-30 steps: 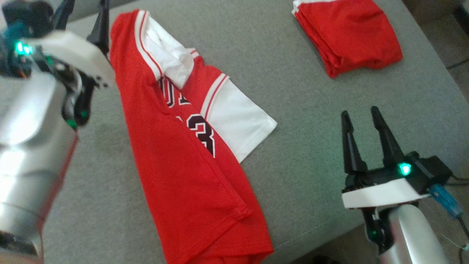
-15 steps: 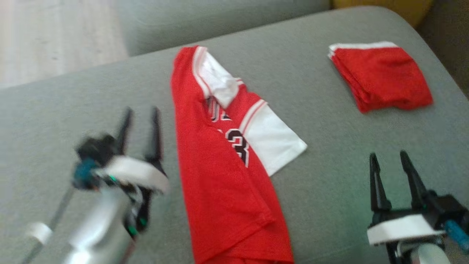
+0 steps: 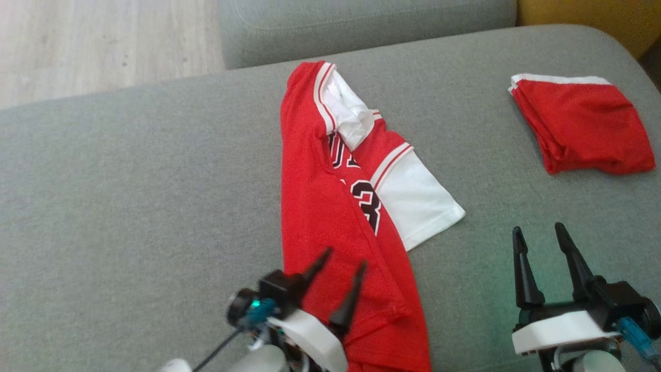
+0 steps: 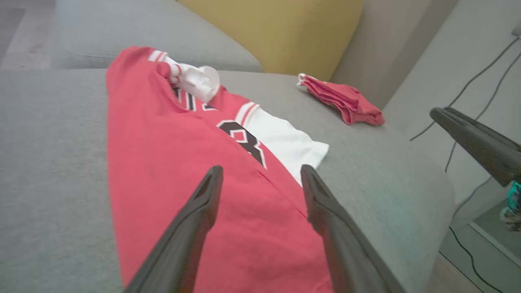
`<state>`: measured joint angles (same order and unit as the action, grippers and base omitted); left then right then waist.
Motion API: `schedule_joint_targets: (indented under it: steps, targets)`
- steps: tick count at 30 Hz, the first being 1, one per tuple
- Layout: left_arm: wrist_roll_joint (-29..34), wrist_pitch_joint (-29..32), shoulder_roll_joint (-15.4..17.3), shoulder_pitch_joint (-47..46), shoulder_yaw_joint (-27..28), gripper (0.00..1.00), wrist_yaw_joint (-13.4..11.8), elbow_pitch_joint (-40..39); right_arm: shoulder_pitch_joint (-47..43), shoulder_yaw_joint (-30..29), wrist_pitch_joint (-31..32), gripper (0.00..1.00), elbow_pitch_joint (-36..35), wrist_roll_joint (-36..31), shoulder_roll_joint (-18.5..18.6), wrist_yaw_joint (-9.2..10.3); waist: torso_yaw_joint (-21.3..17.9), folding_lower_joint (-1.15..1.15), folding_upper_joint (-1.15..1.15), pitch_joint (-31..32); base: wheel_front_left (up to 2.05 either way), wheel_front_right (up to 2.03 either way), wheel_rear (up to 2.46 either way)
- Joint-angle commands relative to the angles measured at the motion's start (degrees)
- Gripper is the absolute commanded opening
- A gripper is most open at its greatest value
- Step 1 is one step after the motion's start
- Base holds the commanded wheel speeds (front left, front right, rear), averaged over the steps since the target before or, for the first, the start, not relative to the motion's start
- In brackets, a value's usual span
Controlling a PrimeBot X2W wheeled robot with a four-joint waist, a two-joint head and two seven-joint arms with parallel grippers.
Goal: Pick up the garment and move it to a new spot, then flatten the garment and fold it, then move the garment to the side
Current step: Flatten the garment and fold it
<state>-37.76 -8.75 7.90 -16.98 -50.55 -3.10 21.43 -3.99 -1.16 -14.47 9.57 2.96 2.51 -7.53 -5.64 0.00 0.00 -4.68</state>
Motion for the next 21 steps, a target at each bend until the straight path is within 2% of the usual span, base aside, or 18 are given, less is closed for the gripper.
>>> schedule_joint_targets:
  steps: [1,3,9,21]
  targets:
    - [0.74,0.3,-0.31,-2.29,0.81,1.0,0.47,-1.44,2.61,1.45,-0.52,1.0,-1.91,0.02,0.37,0.04,-0.51,0.0,0.0,-0.85,0.0,0.0,0.0]
    - [0.84,2.46,-1.41,-2.86,-1.46,1.0,1.83,-0.85,3.04,1.66,-0.52,1.0,-1.9,0.02,0.37,0.04,-1.15,0.0,0.0,-1.79,0.0,0.0,0.0]
    - [1.57,8.51,-3.01,-4.64,-5.99,1.0,2.84,1.53,4.45,2.17,-0.52,1.0,-1.85,0.75,0.37,0.04,-3.83,0.0,0.0,-4.27,0.0,0.0,0.0]
    - [3.41,14.23,-0.73,-4.43,-9.19,1.0,0.57,1.78,4.9,1.67,-0.52,1.0,-1.65,2.32,0.37,0.04,-5.65,0.0,0.0,-5.61,0.0,0.0,0.0]
